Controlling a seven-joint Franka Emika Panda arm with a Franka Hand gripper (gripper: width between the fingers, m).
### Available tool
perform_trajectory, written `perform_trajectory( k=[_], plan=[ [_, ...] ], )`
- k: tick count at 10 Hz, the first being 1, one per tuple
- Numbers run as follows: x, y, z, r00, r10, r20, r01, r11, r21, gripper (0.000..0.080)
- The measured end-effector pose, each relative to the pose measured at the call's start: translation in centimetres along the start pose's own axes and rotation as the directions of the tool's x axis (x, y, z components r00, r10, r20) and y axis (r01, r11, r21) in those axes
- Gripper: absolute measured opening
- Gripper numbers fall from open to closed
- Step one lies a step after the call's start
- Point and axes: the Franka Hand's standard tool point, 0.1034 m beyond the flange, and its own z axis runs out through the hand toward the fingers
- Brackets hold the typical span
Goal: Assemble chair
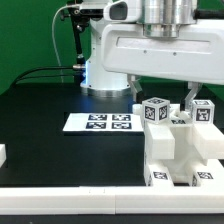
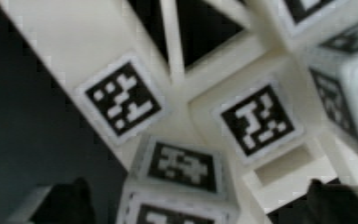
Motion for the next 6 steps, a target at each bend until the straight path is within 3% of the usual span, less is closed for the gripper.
perform_trajectory(
  k=[1,2,3,6],
  plan=[
    [0.18,0.20,-0.01,1.000,0.003,-0.001,-0.003,1.000,-0.001,0.0535],
    [0.17,0.18,0.02,1.000,0.010,-0.001,-0.010,1.000,-0.001,0.0336],
    [0.19,0.21,0.04,0.992,0.128,-0.001,-0.128,0.992,-0.001,0.0280],
    [0.23,0.16,0.13,0.936,0.351,-0.003,-0.351,0.936,0.004,0.0280]
  ],
)
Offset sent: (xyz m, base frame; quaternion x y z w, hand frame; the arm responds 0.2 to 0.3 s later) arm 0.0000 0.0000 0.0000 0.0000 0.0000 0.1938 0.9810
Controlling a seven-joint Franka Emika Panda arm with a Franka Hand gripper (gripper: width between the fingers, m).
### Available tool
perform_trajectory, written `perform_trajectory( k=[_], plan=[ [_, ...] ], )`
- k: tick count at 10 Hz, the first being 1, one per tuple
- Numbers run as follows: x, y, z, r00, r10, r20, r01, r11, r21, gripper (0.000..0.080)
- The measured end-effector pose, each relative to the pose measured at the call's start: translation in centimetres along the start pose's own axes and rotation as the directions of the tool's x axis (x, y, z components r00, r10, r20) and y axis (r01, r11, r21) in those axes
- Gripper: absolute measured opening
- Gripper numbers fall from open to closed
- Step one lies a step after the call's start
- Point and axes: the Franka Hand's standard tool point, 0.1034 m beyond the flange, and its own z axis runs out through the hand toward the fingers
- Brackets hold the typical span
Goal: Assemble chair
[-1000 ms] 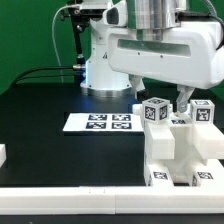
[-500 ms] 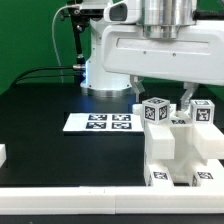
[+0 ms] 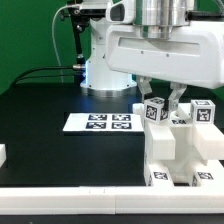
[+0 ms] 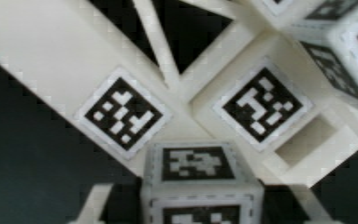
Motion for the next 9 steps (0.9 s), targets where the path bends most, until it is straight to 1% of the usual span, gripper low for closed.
perform_trajectory(
  k=[1,2,3,4,5,6,7,8,9],
  plan=[
    [0.10,-0.06,0.07,0.981,0.196,0.003,-0.196,0.980,0.035,0.0280],
    [0.23,0.24,0.08,0.927,0.375,0.023,-0.375,0.922,0.092,0.0280],
    [0.09,0.07,0.09,0.875,0.482,0.042,-0.483,0.869,0.106,0.0280],
    [-0.02,-0.02,0.07,0.793,0.606,0.062,-0.609,0.782,0.134,0.0281],
    [-0.03,0.13,0.09,0.747,0.660,0.084,-0.664,0.731,0.158,0.0281],
    [-0.03,0.10,0.06,0.737,0.670,0.088,-0.675,0.721,0.157,0.0281],
    [-0.04,0.13,0.11,0.750,0.656,0.085,-0.661,0.734,0.158,0.0356],
    [-0.05,0.17,0.22,0.762,0.643,0.080,-0.646,0.747,0.158,0.0356],
    [0.08,0.24,0.22,0.811,0.581,0.068,-0.584,0.796,0.160,0.0491]
  ],
)
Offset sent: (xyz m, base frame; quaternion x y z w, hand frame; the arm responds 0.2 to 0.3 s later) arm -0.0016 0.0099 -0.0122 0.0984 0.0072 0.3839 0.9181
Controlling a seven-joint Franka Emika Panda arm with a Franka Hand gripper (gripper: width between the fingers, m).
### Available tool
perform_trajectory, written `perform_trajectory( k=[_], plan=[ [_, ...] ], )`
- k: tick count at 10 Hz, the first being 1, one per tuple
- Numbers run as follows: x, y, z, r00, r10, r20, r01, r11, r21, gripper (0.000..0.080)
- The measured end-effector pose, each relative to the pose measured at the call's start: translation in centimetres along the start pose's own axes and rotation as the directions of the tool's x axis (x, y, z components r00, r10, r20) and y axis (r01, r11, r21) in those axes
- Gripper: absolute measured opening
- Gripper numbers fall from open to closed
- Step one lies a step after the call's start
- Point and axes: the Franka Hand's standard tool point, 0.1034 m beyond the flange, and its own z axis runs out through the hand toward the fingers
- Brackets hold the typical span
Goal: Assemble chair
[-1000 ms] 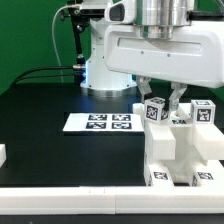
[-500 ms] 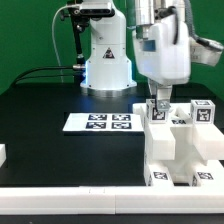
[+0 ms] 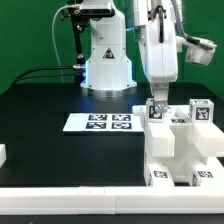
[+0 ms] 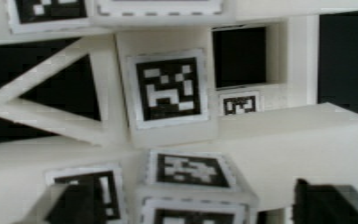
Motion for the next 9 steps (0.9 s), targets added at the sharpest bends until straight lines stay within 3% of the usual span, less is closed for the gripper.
perform_trajectory(
  k=[1,2,3,6,8,9],
  plan=[
    [0.5,-0.2,-0.2,0.979,-0.205,0.015,0.205,0.979,-0.013,0.0615],
    [0.9,-0.6,-0.3,0.928,-0.371,0.022,0.371,0.929,-0.010,0.0639],
    [1.1,-0.5,-0.3,0.845,-0.533,0.052,0.535,0.845,-0.022,0.0639],
    [1.4,-0.7,-0.3,0.726,-0.687,0.042,0.688,0.726,-0.016,0.0648],
    [1.0,-0.5,0.6,0.468,-0.879,0.090,0.884,0.463,-0.069,0.0648],
    [0.9,-0.7,0.9,0.478,-0.874,0.092,0.878,0.472,-0.076,0.0648]
  ],
)
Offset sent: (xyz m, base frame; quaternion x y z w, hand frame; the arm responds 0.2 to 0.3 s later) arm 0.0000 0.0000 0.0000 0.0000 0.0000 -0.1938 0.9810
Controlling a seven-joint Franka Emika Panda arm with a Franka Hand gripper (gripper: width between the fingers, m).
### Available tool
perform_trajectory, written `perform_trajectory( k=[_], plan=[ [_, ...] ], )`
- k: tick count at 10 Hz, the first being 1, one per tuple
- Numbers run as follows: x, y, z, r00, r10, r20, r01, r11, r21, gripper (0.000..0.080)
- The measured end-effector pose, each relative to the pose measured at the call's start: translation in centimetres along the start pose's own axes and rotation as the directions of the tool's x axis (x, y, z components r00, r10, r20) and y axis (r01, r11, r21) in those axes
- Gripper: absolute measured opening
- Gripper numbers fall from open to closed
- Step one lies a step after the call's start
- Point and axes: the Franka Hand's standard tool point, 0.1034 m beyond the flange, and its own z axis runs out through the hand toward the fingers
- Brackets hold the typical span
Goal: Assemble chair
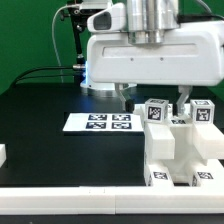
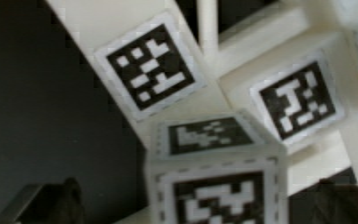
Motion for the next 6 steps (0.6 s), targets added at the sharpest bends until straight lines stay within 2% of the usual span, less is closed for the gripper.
perform_trajectory(
  k=[1,2,3,4,6],
  plan=[
    [0.04,0.15,-0.04,1.000,0.022,-0.003,-0.022,1.000,-0.001,0.0560],
    [0.03,0.19,0.01,0.999,0.034,-0.002,-0.034,0.999,-0.002,0.0560],
    [0.00,0.17,0.07,0.994,0.113,-0.002,-0.113,0.994,-0.002,0.0358],
    [-0.01,0.18,0.08,0.981,0.194,-0.002,-0.194,0.981,-0.002,0.0281],
    [0.01,0.20,0.07,0.953,0.303,-0.002,-0.303,0.953,-0.002,0.0281]
  ],
)
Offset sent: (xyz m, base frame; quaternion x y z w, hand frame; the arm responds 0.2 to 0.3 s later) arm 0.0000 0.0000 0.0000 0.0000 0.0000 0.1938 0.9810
